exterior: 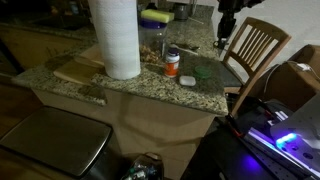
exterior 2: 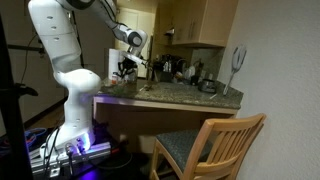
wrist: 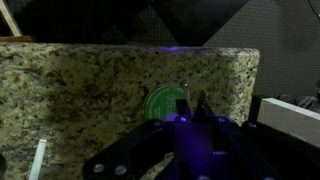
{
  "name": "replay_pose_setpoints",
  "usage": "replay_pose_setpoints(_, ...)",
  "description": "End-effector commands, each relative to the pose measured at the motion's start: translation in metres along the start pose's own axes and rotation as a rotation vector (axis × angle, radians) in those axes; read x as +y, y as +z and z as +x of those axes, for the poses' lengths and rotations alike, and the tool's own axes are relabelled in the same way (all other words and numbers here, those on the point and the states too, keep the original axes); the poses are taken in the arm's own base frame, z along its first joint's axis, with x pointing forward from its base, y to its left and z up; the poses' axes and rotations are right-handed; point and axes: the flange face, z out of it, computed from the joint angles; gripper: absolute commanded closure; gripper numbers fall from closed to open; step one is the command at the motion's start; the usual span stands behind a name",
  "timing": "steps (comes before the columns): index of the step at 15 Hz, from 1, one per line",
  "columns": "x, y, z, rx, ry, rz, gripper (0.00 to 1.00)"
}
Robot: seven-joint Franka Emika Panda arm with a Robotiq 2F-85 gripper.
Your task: Pick the keys and place them near the bar of soap
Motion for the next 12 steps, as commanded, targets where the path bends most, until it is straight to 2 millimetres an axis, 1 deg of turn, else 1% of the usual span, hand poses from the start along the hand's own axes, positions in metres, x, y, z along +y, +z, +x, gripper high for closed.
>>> replay_pose_setpoints(1,0.008,0.038,0.041,-0.038,-0.070,0.028,0.96)
replay_pose_setpoints(4,0.003,0.070,0.075,-0.084,-0.141,0.042,0.96)
replay_pose_setpoints(6,0.002,0.081,0.087,-0.107,-0.154,0.037,0.96)
replay_pose_setpoints(8,0.002,0.082,0.093,-0.115,-0.153,0.013,0.96)
replay_pose_setpoints(9,0.001,0.079,0.094,-0.114,-0.148,0.000,0.96)
replay_pose_setpoints(12,-0.009,0.067,0.085,-0.127,-0.157,-0.050,0.96)
